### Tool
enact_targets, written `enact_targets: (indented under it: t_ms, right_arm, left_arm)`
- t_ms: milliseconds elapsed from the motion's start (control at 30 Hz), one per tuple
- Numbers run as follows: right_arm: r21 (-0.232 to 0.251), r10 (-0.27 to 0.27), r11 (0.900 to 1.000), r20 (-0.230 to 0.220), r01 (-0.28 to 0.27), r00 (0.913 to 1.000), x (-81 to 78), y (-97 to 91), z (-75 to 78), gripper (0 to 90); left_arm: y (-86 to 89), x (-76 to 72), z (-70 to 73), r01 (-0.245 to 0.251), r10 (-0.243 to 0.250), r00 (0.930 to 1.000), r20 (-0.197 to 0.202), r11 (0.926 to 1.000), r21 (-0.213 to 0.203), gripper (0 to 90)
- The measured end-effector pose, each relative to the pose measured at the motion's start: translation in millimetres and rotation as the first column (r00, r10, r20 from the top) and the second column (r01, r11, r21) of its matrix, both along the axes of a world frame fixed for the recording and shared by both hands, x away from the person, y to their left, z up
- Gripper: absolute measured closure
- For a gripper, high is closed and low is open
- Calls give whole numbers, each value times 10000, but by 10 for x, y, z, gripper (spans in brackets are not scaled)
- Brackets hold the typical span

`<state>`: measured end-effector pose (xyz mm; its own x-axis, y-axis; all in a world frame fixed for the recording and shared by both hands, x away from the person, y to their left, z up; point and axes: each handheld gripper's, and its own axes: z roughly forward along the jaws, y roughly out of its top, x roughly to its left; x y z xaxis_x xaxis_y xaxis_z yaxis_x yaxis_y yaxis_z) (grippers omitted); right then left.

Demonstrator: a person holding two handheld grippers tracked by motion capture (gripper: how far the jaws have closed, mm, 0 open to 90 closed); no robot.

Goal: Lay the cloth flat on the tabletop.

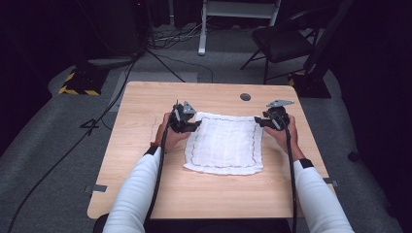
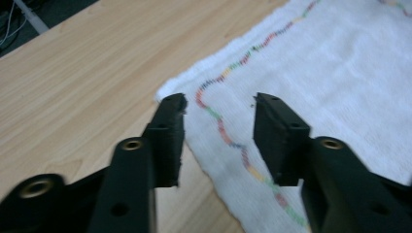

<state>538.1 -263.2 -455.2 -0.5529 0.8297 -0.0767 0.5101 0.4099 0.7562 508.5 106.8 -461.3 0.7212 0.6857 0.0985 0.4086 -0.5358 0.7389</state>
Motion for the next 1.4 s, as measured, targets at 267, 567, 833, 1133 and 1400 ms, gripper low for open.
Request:
enact_targets:
  t_ms: [267,567,833,1133,1400]
  right_arm:
    - [-230,1708,9849,-286,-1715,9849,-534,-20,-59,440]
    - [-872,2850,9532,-611,-2895,9566,-1056,-54,-124,373]
    - [-1069,3064,9427,-982,-3162,9468,-1251,-91,-233,335]
    - [-973,3023,9439,-1309,-3157,9442,-1272,-134,-311,329]
    - [-586,2718,9576,-1407,-2821,9520,-1314,-278,-335,324]
  left_arm:
    - [78,-417,-66,867,-841,9953,-477,9948,541,243]
    - [223,-832,-116,1347,-1279,9873,-943,9884,701,213]
    - [247,-1029,-258,1538,-1363,9829,-1236,9774,1453,217]
    - [330,-1039,-319,1093,-996,9732,-2074,9934,360,218]
    - [279,-1228,-332,1373,-1301,9715,-1983,9903,227,216]
